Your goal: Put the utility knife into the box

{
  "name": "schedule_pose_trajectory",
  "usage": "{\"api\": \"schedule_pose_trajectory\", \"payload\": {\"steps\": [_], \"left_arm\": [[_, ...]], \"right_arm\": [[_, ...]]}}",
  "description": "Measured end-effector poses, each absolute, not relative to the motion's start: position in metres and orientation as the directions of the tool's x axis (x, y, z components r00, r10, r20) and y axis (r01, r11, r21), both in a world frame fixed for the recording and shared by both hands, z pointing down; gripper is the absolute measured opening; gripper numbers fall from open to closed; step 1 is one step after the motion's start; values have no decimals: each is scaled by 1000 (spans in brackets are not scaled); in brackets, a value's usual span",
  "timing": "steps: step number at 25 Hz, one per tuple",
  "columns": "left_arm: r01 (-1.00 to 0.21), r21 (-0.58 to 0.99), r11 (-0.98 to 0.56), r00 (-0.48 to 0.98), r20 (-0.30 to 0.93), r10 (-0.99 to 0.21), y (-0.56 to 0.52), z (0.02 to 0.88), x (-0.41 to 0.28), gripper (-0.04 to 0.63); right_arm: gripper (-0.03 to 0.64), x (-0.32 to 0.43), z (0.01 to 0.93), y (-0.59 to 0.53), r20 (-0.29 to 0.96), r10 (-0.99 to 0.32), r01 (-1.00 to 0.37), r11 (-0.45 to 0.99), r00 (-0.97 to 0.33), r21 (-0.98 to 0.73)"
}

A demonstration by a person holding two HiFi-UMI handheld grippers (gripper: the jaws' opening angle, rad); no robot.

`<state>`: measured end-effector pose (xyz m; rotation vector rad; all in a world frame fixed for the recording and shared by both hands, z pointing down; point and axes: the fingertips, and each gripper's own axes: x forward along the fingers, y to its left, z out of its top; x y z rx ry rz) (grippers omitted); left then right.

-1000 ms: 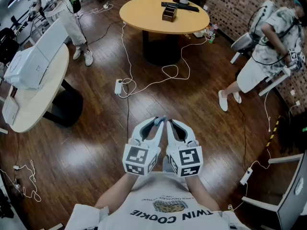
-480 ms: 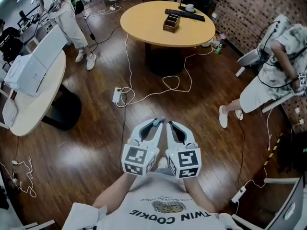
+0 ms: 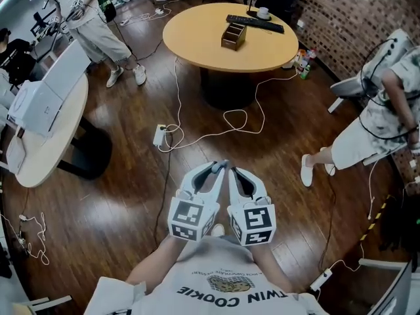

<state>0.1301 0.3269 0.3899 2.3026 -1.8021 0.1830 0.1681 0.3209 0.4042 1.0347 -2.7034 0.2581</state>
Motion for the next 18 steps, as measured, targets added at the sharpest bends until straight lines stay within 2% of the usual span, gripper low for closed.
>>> {"api": "schedule_pose_trajectory", "payload": {"steps": [8,18], "left_arm": [[-970,64,-232,241,250,-938,300,396,126,73],[-951,101,-293,309,254,-917,235,415,100,72]], "right_arm": [[0,170,410,296,259,-636,-677,726,-727,-120],[0,139,420,233,276,-679,-719,691,-680,-72]]}}
